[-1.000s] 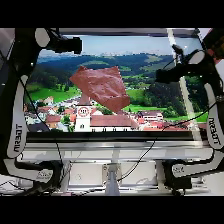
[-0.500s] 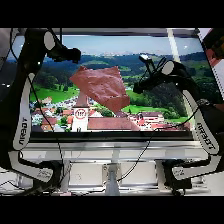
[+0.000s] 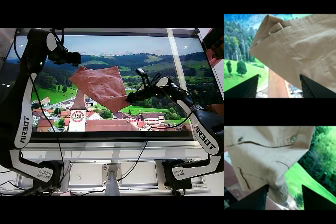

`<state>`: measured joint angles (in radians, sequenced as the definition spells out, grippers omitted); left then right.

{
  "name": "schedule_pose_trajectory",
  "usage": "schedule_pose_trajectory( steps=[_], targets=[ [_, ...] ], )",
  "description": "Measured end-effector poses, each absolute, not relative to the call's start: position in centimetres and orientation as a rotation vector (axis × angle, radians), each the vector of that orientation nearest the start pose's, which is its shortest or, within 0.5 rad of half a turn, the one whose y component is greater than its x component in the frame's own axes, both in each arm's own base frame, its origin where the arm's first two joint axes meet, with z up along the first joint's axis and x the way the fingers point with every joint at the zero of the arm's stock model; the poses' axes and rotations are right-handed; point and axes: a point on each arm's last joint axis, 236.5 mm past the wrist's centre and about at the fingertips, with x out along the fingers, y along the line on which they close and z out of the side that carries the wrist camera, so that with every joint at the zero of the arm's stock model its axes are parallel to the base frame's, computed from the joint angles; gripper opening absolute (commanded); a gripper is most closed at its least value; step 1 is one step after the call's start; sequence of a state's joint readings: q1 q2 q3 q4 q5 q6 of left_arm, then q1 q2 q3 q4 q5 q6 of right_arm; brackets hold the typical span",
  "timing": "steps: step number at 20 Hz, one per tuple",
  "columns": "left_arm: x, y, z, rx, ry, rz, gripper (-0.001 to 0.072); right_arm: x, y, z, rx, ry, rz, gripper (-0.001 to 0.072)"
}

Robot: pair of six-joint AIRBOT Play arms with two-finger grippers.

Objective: Fold the clothes and pants, and hang the long-sleeved shirts on hangers.

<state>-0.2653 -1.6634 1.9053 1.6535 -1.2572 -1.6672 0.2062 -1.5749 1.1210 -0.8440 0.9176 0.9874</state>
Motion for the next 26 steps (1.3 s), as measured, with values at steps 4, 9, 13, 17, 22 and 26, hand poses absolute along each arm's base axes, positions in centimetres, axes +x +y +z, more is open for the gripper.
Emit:
schedule_pose_trajectory(
  steps=[4,9,13,17,22,26],
  targets=[
    [52.0,-12.1,10.0,0.118,1.018,-0.136,0.0574,39.4,22.1,-7.0,0.196,1.195,0.723,0.0464],
    [52.5,-12.1,8.2,0.124,1.046,-0.132,0.0574,38.3,24.2,-7.6,0.221,1.219,0.766,0.0022],
    [53.5,-11.8,7.4,0.133,1.030,-0.120,0.0574,38.1,24.7,-7.3,0.211,1.209,0.779,0.0021],
    [54.4,-10.4,6.2,0.125,1.038,-0.095,0.0574,38.3,23.8,-4.8,0.138,1.149,0.785,0.0021],
    [53.2,-7.6,1.2,0.103,1.205,-0.045,0.0574,38.2,22.7,-0.4,0.057,1.057,0.795,0.0021],
    [52.5,-9.0,-2.6,-0.029,1.308,-0.145,0.0574,36.9,22.6,1.0,0.035,1.059,0.825,0.0021]
  ],
)
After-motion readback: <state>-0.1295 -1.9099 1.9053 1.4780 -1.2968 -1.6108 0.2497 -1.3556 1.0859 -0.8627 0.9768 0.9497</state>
